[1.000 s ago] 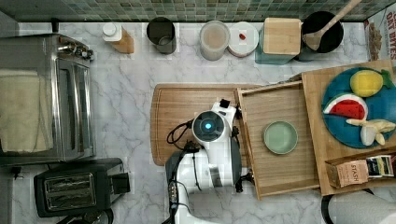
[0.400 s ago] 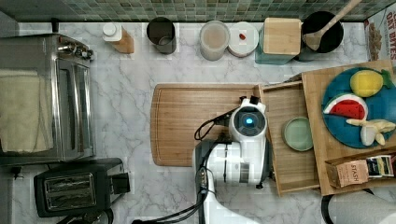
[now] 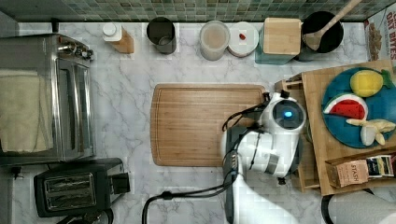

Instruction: Close the drawer.

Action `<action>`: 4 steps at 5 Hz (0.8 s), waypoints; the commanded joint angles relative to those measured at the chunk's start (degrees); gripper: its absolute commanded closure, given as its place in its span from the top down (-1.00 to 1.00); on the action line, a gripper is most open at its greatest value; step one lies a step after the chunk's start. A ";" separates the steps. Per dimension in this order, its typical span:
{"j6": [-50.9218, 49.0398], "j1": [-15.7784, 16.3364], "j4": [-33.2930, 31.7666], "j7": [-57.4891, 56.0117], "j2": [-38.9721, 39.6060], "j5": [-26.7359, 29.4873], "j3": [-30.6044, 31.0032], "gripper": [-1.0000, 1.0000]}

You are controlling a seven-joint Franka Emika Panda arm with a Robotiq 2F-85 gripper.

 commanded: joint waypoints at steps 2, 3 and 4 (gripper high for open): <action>2.51 -5.59 10.41 5.31 -0.37 -4.33 -7.99 -1.00; 2.52 -5.18 10.41 5.21 -0.33 -4.17 -8.42 -1.00; 2.51 -4.81 10.40 5.13 -0.30 -4.02 -8.81 -1.00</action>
